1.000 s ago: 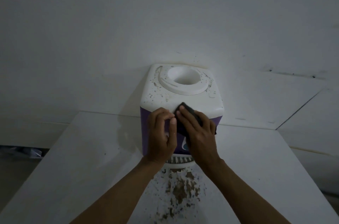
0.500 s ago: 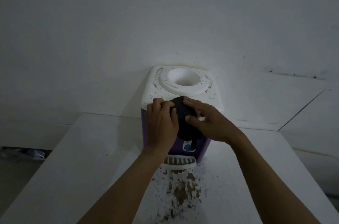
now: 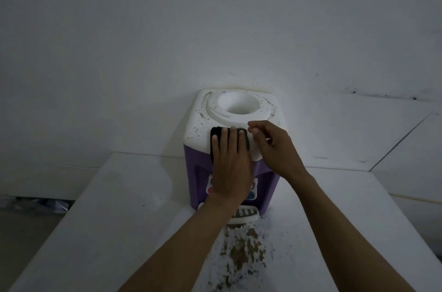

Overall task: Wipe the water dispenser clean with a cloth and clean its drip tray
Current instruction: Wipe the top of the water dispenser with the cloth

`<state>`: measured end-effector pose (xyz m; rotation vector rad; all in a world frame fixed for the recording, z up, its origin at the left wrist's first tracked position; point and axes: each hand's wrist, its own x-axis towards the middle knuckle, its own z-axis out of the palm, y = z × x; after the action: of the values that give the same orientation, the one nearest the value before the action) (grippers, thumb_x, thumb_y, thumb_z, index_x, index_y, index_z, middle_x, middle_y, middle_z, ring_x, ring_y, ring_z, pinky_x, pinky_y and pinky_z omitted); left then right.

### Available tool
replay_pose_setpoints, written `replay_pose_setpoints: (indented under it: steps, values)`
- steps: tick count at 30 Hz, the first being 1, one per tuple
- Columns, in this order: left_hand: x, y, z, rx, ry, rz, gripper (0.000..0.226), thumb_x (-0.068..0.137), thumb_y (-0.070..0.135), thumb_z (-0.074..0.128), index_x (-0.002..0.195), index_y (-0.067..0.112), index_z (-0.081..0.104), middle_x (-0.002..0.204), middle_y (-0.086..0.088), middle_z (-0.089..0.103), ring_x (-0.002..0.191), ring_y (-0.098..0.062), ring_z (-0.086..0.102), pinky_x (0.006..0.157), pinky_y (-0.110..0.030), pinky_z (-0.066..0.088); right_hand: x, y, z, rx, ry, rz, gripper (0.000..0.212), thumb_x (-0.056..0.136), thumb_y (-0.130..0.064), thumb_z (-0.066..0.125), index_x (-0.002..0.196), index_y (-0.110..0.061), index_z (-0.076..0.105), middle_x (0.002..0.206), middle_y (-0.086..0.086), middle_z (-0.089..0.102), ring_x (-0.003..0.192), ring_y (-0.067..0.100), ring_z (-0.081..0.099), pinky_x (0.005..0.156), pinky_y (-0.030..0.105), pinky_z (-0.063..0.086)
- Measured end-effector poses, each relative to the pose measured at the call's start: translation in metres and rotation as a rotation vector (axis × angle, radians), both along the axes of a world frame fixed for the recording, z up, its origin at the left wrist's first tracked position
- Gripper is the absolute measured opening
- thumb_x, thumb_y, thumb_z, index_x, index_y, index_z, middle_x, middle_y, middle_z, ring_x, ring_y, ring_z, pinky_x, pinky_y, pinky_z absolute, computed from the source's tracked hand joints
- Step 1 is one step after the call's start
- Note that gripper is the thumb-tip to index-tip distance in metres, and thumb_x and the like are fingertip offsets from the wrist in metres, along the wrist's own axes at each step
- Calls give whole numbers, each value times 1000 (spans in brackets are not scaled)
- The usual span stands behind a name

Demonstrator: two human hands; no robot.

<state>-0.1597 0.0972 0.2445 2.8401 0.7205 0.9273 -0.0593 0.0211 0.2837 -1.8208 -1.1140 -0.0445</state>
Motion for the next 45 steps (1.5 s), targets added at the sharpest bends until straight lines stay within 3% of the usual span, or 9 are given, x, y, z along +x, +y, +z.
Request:
replay_pose_setpoints:
  steps: [5,8,11,16,20,27,35,41,45]
  values:
    - [-12,33,30,-14,144,-128,43,95,21,41,136,15,51,145,-4,48,142,-30,33,107,-64,26,-3,8,-2,64,-42,-9,23,99,-20,49,115,-13,64,104,-8,64,91,-10,54,75,3,40]
    - [-13,44,43,-104,208,-64,42,101,22,42,143,21,42,155,2,34,148,-23,17,110,-55,25,-8,16,-4,59,-58,-45,26,100,-24,46,115,-14,64,108,-4,66,94,2,55,81,13,44]
    - [-19,52,41,-126,161,5,42,100,21,42,142,19,43,154,1,36,147,-22,19,106,-48,32,-10,18,-7,55,-72,-80,30,100,-29,43,114,-13,64,108,1,66,95,13,56,84,33,49]
    - [-33,57,18,-199,-30,-6,41,96,15,42,136,14,53,148,-4,46,144,-27,29,104,-55,36,-11,19,-13,61,-128,-95,32,99,-30,43,111,-12,66,106,2,68,94,18,58,83,41,50]
    - [-30,44,-1,-54,-171,-143,40,94,26,37,123,17,64,134,-2,59,136,-28,43,103,-50,36,-7,26,-19,39,-165,-133,37,99,-38,38,110,-17,66,105,-2,68,95,19,60,81,46,48]
    - [-9,55,13,1,-190,-26,34,98,32,40,105,18,71,111,2,70,111,-30,58,79,-45,47,-9,26,-8,108,-86,-116,29,102,-27,40,107,-12,65,100,1,66,89,15,59,78,31,50]
    - [-11,51,1,112,-199,-200,32,98,34,44,114,21,69,120,4,68,121,-25,53,92,-38,39,-6,27,-21,201,-191,-127,25,100,-20,42,103,-9,64,98,3,65,90,17,58,80,28,46]
    - [-12,58,0,56,-231,-77,37,98,37,45,117,16,68,124,-2,67,123,-28,54,96,-43,45,-3,24,-37,26,-413,-150,41,100,-41,35,115,-15,64,123,3,60,119,17,49,105,24,22]
    - [-21,66,-14,94,-285,-191,36,98,32,48,124,13,65,128,-4,65,128,-25,50,106,-38,34,-1,20,-43,6,-433,-134,36,99,-35,39,114,-14,64,126,4,58,120,17,49,105,26,25]
